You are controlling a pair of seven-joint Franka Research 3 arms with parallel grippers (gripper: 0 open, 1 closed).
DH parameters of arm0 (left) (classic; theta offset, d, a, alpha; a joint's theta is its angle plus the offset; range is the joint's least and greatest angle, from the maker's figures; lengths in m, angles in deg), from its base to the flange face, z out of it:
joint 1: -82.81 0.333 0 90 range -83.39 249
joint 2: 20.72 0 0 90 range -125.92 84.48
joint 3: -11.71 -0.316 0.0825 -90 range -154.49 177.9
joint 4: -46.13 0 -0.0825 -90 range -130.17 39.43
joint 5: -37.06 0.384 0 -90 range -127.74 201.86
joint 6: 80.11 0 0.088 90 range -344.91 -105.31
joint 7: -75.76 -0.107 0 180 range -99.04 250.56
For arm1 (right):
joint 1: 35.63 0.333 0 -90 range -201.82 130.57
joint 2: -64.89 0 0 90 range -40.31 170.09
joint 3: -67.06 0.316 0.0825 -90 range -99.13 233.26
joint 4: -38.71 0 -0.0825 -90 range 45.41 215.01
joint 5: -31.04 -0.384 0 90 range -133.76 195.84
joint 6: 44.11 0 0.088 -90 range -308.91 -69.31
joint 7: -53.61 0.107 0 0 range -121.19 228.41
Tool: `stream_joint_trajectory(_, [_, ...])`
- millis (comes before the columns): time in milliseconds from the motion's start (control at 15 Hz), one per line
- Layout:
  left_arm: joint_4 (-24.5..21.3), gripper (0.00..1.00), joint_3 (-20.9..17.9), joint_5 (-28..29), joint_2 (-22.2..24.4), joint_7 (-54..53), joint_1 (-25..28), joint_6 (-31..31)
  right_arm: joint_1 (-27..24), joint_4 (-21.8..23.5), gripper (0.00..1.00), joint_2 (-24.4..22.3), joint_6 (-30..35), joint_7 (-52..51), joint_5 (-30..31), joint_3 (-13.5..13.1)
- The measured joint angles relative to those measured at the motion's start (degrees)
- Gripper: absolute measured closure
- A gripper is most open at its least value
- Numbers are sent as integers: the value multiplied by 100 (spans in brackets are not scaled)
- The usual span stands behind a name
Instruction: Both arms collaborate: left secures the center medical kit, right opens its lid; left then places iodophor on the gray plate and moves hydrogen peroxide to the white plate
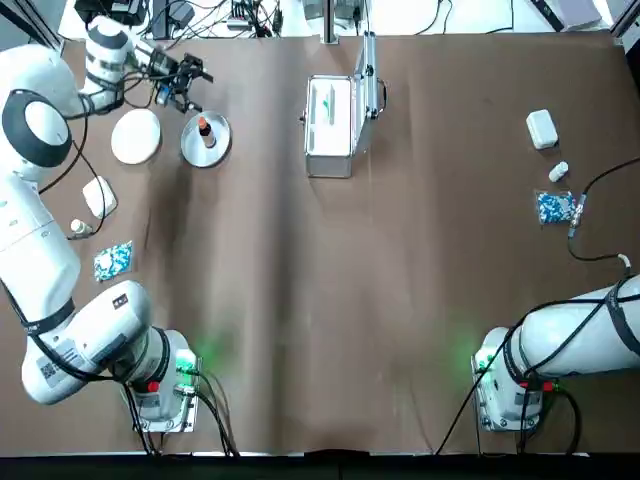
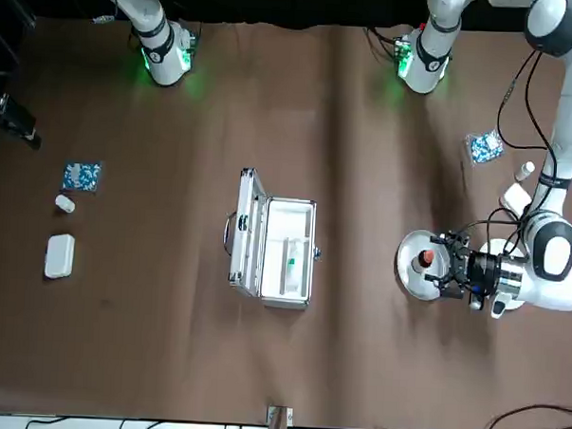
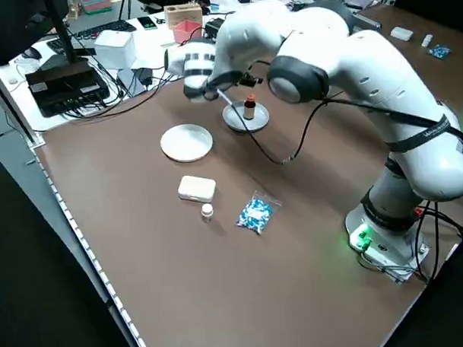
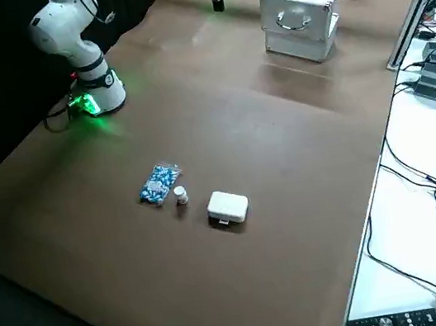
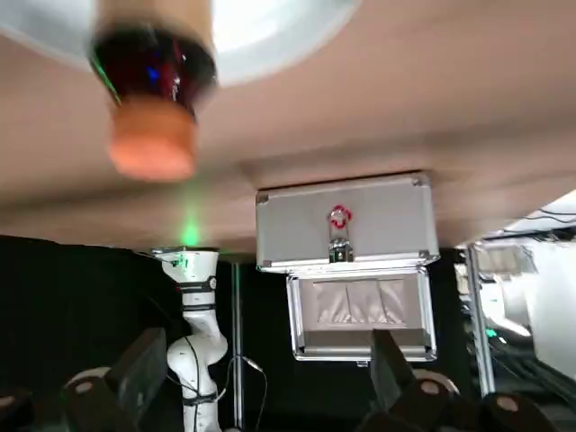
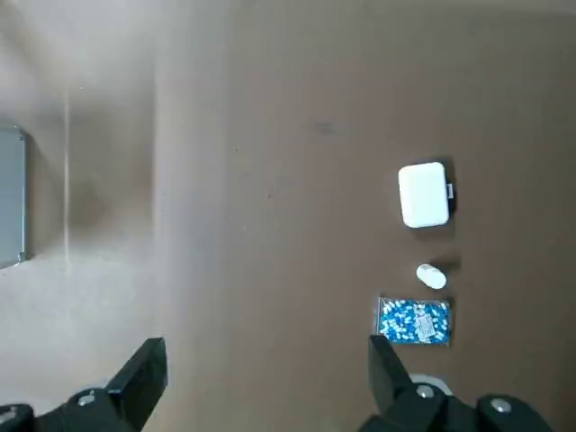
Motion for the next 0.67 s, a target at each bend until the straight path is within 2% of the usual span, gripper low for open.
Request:
stream_joint_trajectory(67, [9, 0, 2, 9, 283, 198, -350, 0, -1, -1, 1, 0, -3, 0, 2, -1])
stream_joint_trajectory(267, [14, 0, -3, 209, 632, 233, -938, -15, -1, -1, 1, 0, -7, 45, 4, -1])
stream_joint_trajectory(667, [117, 0, -7, 1051, 1031, 228, -2064, -495, -2, -3, 1, 0, -15, 266, 5, 1])
